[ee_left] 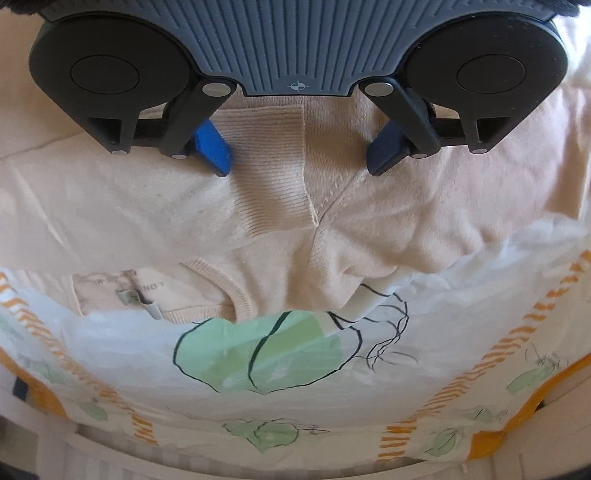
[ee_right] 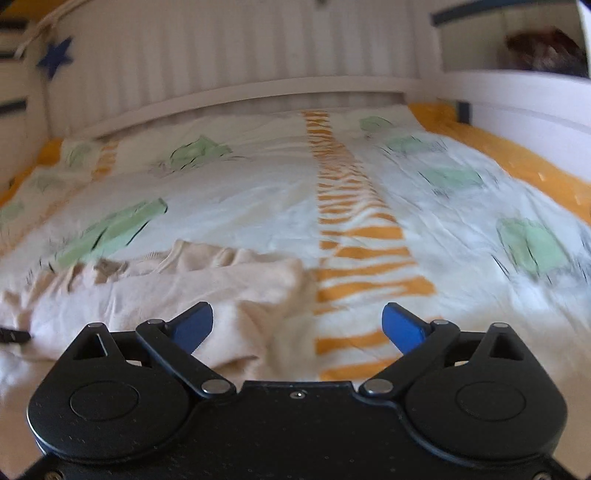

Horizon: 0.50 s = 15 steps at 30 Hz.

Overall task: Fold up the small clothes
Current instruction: 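Move the open left gripper to the ribbed hem of the sweater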

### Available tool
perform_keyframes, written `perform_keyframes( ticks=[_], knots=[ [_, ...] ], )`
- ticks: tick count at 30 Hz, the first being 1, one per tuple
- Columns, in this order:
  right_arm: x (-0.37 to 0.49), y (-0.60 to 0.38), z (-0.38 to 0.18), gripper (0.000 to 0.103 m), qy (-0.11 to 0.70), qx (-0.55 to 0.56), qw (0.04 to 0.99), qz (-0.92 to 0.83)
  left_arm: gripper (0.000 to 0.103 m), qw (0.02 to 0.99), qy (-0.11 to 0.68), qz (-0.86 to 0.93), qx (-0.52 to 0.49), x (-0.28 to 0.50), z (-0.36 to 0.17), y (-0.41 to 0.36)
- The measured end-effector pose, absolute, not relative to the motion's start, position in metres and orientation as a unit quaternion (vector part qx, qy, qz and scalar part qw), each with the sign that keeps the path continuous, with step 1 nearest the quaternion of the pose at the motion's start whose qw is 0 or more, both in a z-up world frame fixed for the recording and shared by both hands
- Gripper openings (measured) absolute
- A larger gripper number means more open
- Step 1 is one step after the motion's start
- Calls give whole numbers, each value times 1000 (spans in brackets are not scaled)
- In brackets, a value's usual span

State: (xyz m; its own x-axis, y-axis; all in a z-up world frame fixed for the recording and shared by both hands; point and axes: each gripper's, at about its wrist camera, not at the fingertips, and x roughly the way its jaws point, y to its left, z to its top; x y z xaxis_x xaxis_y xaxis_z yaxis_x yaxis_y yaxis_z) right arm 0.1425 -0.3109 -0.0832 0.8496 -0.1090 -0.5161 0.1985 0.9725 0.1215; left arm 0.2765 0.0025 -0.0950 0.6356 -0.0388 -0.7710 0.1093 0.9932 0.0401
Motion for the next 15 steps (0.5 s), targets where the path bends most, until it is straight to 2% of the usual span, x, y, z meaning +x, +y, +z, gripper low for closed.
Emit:
perform_keyframes(
  ticks=[5, 8, 15],
  knots=[
    [169, -305, -98, 99, 311, 66, 943, -102, 92, 907, 418, -34, 32, 275, -98, 8],
    [169, -316, -116, 100, 356, 80, 922, -132, 93, 909, 414, -41, 16, 274, -101, 14],
    [153, -318, -99, 102, 335, 96, 929, -127, 91, 913, 402, -65, 23, 264, -95, 19]
  ],
)
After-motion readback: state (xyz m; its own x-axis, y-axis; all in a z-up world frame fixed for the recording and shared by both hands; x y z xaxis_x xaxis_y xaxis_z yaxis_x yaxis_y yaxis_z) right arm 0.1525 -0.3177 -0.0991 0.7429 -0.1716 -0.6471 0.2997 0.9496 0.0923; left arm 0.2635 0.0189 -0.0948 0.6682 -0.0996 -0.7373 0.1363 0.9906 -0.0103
